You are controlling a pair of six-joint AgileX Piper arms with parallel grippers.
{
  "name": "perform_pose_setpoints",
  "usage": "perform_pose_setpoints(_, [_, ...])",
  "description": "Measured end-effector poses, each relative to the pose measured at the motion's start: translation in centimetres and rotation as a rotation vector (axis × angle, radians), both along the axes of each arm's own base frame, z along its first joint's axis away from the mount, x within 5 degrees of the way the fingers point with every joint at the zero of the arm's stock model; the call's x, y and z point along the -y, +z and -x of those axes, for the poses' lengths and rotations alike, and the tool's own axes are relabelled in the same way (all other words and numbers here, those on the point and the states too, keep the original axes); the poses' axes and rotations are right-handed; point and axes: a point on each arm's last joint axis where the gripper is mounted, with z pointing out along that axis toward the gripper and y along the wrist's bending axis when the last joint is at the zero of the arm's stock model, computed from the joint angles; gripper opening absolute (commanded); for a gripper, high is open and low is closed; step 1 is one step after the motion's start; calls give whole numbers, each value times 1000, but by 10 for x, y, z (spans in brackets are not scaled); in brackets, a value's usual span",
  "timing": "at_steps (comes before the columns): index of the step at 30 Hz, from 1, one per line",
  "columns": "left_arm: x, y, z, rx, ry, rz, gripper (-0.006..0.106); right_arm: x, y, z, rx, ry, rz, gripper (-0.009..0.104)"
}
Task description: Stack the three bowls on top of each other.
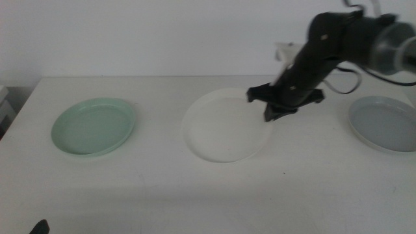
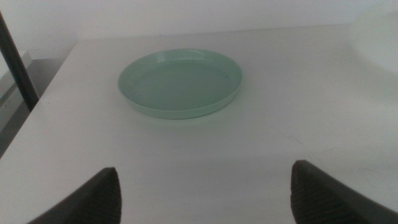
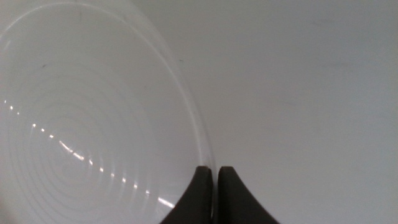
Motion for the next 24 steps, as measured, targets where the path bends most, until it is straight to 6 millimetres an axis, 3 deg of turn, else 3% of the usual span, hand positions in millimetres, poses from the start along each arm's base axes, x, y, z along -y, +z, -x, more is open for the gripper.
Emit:
perform_pose_setpoints(7, [0, 0, 0, 0, 0, 0, 105, -16, -51, -18, -95, 5, 32, -1])
perform_pose_setpoints(15, [0, 0, 0, 0, 0, 0, 105, -18, -79, -24, -132, 1, 48, 3])
perform_pose_setpoints(19, [0, 0, 0, 0, 0, 0, 105, -18, -80, -24, -130, 1, 50, 17])
perform_pose_setpoints(24, [0, 0, 0, 0, 0, 0, 105, -18, -78, -25, -132, 5, 53, 50])
